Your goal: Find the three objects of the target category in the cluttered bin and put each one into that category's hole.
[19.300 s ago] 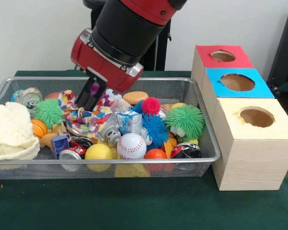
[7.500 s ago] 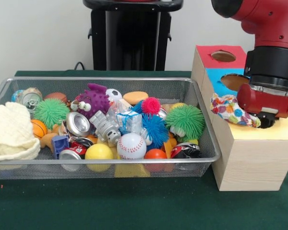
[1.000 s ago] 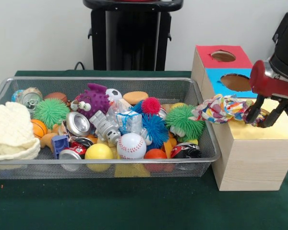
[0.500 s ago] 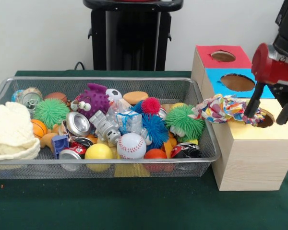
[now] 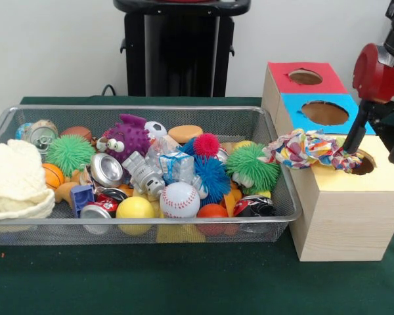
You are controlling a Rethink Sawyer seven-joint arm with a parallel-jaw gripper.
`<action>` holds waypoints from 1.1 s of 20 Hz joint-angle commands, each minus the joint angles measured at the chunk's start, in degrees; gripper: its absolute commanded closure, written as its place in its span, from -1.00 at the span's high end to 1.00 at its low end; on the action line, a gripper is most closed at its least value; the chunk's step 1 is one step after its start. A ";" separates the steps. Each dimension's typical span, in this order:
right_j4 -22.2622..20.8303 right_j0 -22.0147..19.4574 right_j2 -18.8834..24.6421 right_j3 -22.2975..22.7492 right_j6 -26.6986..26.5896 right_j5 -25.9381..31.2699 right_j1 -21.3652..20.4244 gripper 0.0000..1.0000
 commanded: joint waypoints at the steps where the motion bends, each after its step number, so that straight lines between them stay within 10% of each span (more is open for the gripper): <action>1: -1.82 -2.35 3.87 4.81 -1.38 2.21 -1.45 1.00; 22: -4.63 -7.25 6.68 6.51 -11.13 1.77 -2.84 1.00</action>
